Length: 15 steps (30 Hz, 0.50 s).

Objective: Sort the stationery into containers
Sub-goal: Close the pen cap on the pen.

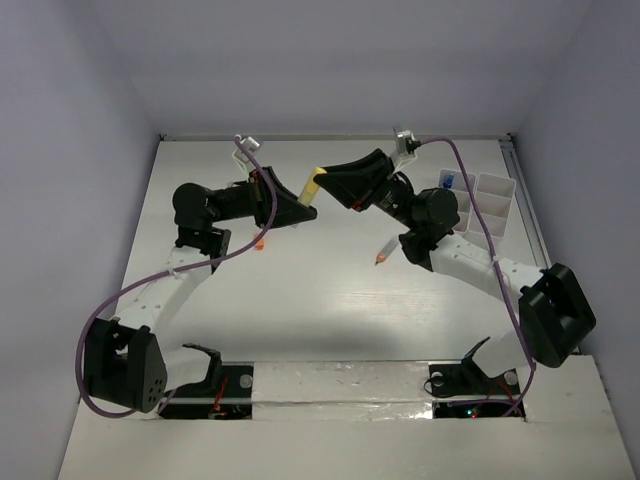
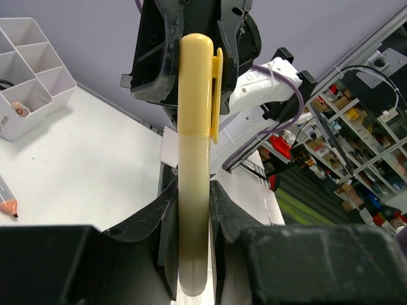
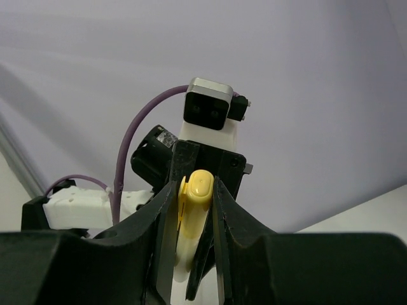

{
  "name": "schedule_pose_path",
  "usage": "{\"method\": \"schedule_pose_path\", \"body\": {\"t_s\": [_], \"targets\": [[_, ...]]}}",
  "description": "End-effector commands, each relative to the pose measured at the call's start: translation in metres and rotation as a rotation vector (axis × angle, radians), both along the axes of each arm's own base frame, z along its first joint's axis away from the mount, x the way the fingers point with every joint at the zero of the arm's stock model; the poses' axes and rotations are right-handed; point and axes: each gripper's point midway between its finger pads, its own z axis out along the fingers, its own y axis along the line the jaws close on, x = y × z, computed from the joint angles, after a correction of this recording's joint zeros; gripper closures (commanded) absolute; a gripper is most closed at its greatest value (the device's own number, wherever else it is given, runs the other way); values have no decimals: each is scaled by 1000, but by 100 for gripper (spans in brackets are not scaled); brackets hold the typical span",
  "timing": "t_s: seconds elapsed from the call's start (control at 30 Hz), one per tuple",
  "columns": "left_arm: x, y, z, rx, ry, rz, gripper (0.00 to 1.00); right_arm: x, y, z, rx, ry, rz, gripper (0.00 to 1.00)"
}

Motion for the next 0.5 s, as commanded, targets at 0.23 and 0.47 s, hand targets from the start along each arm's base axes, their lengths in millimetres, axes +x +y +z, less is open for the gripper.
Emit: {"method": "schedule_pose_path", "body": {"t_s": [0.23, 0.47], "targets": [[10, 12, 91, -248, -248, 212, 95, -64, 50, -125, -413, 174, 291, 100], [-7, 12, 41, -147, -178, 174, 16, -14, 50, -74, -261, 230, 77, 100]]}}
